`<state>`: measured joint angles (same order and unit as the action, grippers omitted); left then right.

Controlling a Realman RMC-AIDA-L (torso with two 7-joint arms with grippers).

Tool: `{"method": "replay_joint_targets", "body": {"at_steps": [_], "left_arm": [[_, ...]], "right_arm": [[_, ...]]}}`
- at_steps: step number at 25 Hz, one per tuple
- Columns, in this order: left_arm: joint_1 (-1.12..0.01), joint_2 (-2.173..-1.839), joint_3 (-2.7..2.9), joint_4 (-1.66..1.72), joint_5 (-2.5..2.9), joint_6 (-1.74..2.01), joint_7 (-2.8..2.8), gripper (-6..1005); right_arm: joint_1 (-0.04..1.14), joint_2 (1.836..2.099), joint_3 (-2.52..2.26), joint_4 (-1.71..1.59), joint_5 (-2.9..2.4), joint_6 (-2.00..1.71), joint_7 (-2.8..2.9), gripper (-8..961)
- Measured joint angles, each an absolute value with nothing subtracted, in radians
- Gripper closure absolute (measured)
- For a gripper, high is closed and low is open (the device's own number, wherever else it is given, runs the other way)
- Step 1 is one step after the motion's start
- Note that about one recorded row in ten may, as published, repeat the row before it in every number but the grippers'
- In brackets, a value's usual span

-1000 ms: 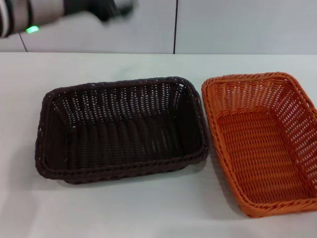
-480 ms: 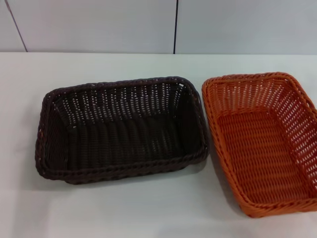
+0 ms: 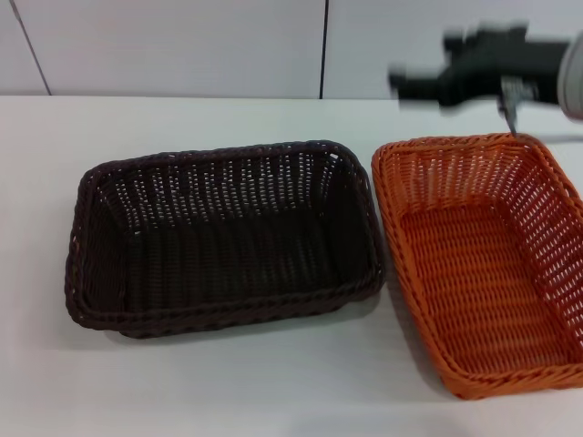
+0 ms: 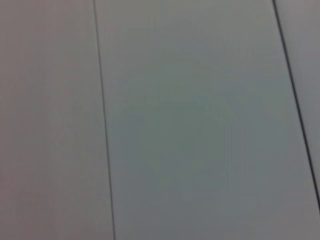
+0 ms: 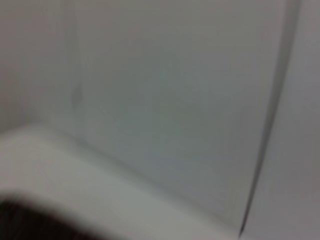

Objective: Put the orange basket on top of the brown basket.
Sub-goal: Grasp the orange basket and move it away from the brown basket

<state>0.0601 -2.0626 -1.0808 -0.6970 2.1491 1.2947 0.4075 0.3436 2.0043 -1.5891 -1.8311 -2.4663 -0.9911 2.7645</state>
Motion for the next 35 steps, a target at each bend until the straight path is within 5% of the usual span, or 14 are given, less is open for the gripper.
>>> {"method": "replay_joint_targets", "body": {"at_steps": [2,4,13,35], "left_arm": [[0.059,-2.062,-1.085,-0.676,2.149,1.296,0.391,277],[0.053,-2.062,-1.087,-0.66,2.149,1.295,0.391,277],[-0.002,-2.067,-1.09,-0.596,2.114,1.263,0.386,278],[-0.05,-2.069,-1.084,-0.589,2.035,1.182,0.39,279]], "right_arm": [[0.368,2.05,-1.506,-1.902,-2.466,-1.221,2.691,179],[0.397,2.066,-1.449,-1.959,-2.466,-1.425,2.643,179],[0.506,2.062,-1.308,-1.944,-2.469,-1.872,2.538,179],[0.505,2.073,-1.371,-1.904,-2.434,-2.042,2.513,178]]}}
